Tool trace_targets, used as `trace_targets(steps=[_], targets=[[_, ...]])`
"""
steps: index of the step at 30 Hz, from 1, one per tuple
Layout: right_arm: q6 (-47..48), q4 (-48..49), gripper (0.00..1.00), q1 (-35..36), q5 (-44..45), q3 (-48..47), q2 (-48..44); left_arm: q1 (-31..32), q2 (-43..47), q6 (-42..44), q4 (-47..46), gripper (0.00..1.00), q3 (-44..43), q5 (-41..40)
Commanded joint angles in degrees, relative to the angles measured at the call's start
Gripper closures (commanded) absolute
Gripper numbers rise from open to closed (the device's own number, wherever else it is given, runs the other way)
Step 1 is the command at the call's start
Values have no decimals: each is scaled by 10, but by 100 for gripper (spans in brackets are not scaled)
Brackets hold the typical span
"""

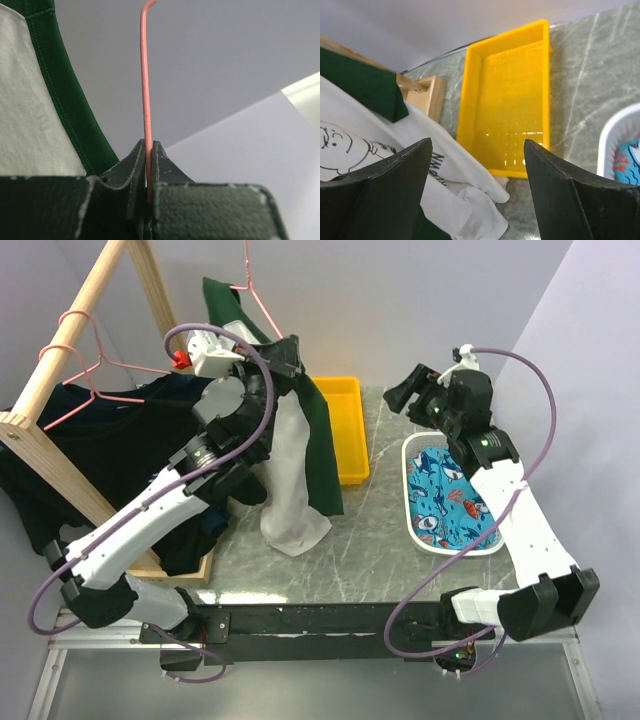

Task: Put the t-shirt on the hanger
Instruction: Place the hanger at the clothesline.

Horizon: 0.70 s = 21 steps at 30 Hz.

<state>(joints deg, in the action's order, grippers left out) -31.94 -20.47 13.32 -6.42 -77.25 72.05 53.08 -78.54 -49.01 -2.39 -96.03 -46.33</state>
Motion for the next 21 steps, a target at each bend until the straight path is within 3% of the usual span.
trace_targets(steps=[1, 9, 21], targets=[[0, 19, 18, 8, -11, -67, 35, -27, -19, 37, -40, 99, -50, -41], [10, -3, 18, 10, -16, -145, 107, -129, -54, -24, 12, 99, -83, 25], [31, -38, 18, 10, -18, -230, 177, -184, -108, -35, 22, 99, -144, 33]])
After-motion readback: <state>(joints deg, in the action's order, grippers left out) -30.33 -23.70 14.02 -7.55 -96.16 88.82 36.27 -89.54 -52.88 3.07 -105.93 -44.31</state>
